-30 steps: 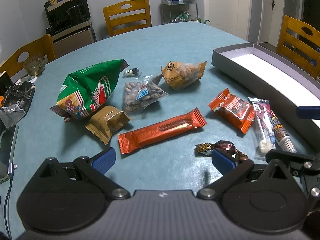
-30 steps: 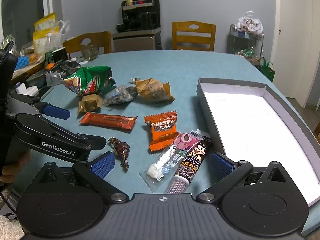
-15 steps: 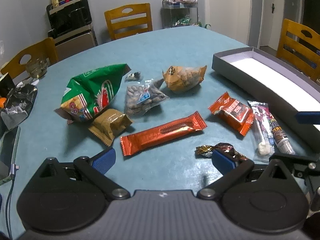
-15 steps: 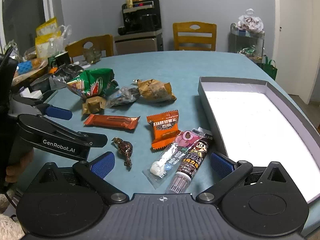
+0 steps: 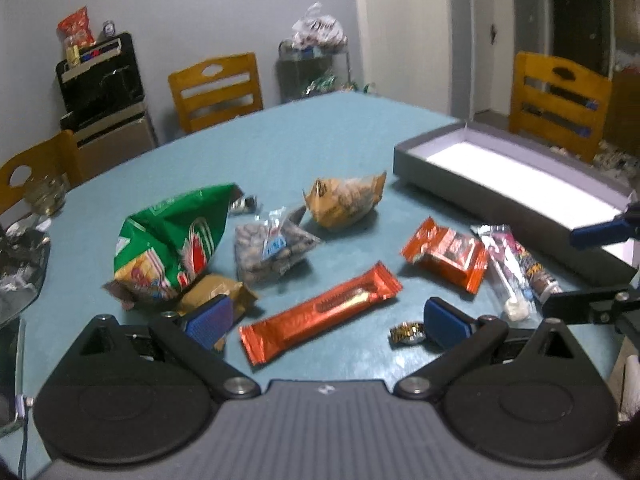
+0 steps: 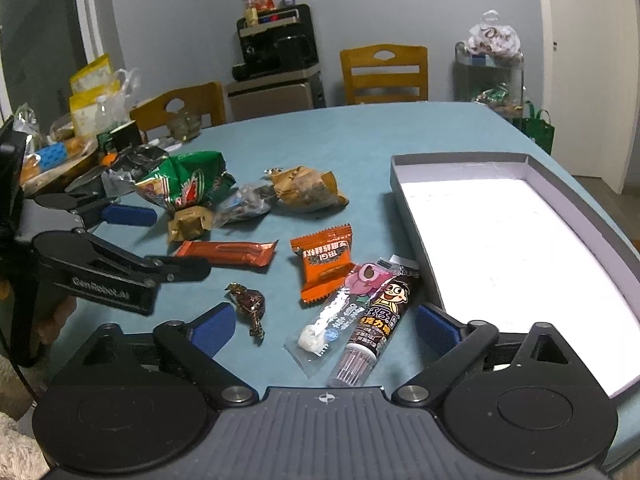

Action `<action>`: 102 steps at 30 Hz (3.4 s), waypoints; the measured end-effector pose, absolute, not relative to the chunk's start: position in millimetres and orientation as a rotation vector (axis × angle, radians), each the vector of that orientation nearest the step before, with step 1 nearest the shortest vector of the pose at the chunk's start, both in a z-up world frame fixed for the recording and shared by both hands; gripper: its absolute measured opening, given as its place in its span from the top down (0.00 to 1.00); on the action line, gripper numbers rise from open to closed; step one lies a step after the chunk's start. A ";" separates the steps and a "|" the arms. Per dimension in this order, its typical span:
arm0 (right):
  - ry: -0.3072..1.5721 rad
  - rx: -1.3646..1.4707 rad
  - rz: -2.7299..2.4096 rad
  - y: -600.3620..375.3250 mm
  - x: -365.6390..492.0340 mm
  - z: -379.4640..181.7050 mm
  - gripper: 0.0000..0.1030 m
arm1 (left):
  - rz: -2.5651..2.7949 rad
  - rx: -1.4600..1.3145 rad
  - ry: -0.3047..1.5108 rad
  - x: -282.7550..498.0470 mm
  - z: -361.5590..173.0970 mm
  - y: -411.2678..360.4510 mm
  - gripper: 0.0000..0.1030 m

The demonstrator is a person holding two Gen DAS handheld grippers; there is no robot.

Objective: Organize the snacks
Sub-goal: 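Grasp the orange chocolate bar with the left tool while the right tool grasps the candy tube, then carry both snacks into the grey box and open both tools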

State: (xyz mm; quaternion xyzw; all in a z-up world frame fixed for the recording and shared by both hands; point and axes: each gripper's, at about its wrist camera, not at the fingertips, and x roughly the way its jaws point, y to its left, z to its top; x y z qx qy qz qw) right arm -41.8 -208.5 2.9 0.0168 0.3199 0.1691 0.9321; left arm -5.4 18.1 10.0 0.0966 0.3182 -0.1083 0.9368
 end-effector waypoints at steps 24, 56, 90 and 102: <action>0.724 -0.032 0.258 -201.2 -27.1 -8.4 0.49 | -0.465 0.230 0.754 44.2 -23.4 29.4 0.47; 0.709 -0.155 0.192 -187.7 -10.5 -24.2 0.71 | -0.323 0.087 0.731 16.5 -24.5 19.9 0.64; 0.410 -0.096 0.196 -220.1 -29.9 34.9 0.76 | -0.356 0.038 0.568 2.4 34.6 20.6 0.83; 0.381 -0.055 0.062 -275.5 -33.4 31.9 0.76 | -0.498 0.092 0.543 26.9 67.2 -54.9 0.83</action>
